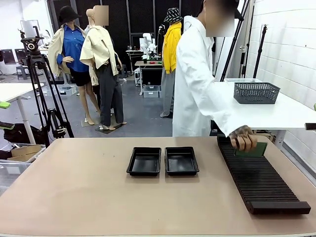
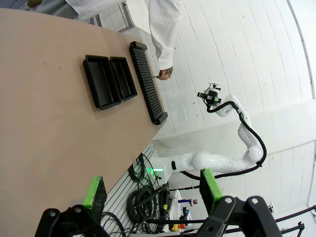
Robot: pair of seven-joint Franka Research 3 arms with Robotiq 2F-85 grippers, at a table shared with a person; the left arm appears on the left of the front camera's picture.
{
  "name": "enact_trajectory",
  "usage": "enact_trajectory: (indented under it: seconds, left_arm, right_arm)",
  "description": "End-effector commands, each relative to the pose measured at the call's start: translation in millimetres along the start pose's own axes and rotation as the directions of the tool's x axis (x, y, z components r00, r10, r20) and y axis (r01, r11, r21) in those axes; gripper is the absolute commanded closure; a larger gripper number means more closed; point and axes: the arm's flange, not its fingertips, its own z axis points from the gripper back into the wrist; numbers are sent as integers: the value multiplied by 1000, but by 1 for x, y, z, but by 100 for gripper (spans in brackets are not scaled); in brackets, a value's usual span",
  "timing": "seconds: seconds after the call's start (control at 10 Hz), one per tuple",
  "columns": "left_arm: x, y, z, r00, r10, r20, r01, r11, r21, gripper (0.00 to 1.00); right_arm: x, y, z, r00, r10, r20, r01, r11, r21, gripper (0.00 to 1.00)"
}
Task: Inspect and transfer BCBs to ESD trays.
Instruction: Pick up the Blank PCB from the PCB Rack and place it in the left ESD tray.
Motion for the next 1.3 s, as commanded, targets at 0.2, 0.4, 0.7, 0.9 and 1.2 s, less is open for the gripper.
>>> enact_trajectory:
  seconds: [0.2, 0.4, 0.7, 0.9, 1.2]
  left_arm:
    - [-2, -2, 0, 1000, -1, 7, 1, 1000, 2, 0]
    - [-2, -2, 0, 1000, -1, 7, 1, 1000, 2, 0]
    - [-2, -2, 0, 1000, -1, 7, 1, 1000, 2, 0]
    - [-2, -2, 0, 1000, -1, 7, 1, 1000, 2, 0]
    - [-2, -2, 0, 1000, -1, 7, 1, 1000, 2, 0]
  right_arm:
    - [-1, -1, 1, 1000, -1, -6, 1, 1000, 2, 0]
    - [-1, -1, 1, 1000, -1, -6, 1, 1000, 2, 0]
    - [-1, -1, 1, 1000, -1, -6, 1, 1000, 2, 0]
    - [-1, -1, 1, 1000, -1, -6, 1, 1000, 2, 0]
    - [-1, -1, 1, 1000, -1, -6, 1, 1000, 2, 0]
